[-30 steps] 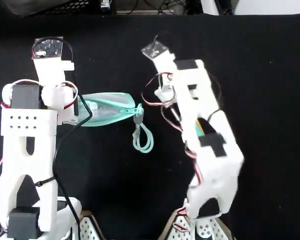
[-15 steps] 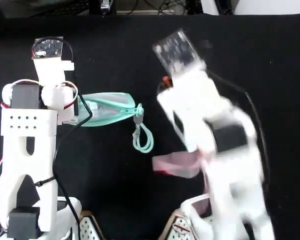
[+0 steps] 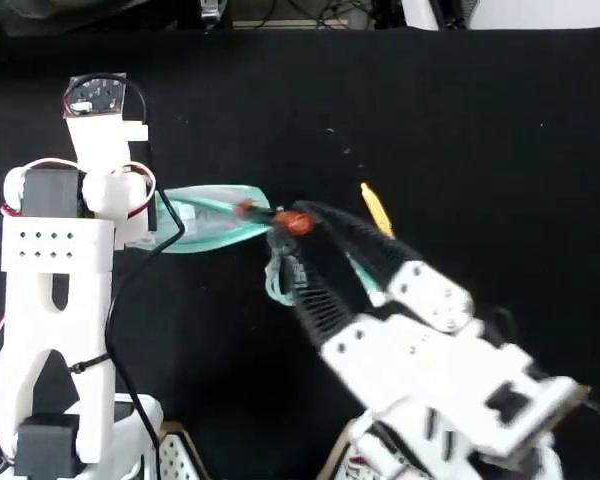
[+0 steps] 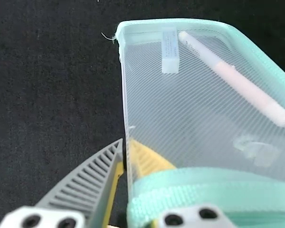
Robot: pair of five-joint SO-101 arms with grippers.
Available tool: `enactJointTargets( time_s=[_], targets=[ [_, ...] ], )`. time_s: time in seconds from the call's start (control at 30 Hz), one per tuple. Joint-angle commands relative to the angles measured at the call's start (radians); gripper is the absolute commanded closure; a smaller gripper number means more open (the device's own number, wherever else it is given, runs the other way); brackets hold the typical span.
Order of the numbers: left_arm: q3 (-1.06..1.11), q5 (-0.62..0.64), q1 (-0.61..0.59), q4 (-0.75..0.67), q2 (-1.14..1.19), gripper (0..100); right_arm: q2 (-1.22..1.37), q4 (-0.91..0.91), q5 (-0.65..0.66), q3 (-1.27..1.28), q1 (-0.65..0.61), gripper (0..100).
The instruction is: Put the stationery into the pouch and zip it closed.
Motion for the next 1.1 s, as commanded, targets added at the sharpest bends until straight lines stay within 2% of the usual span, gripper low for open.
enactJointTargets(
  time_s=[0.0,0.1,0.27,0.43,0.53,0.73,1.0,1.07],
  targets=[
    [0.004,0.008,-0.012,0.006,0.006,97,-0.008,-0.209,0.002,0.147,-0.103,98.5],
    [0.004,0.008,-0.012,0.006,0.006,97,-0.008,-0.279,0.002,0.245,-0.109,98.5],
    [0.004,0.008,-0.012,0.006,0.006,97,-0.008,-0.29,0.006,0.358,-0.074,98.5],
    [0.004,0.008,-0.012,0.006,0.006,97,-0.008,-0.287,0.107,0.464,0.012,98.5],
    [0.004,0.008,-0.012,0.006,0.006,97,-0.008,-0.253,0.163,0.499,0.02,97.9],
    [0.004,0.008,-0.012,0.006,0.006,97,-0.008,0.018,0.08,0.286,0.011,79.0],
    [0.004,0.008,-0.012,0.003,0.008,97,-0.008,0.25,0.064,-0.056,0.026,78.4],
    [0.004,0.008,-0.012,0.003,0.008,97,-0.01,0.261,0.064,-0.082,0.097,78.7]
  ],
)
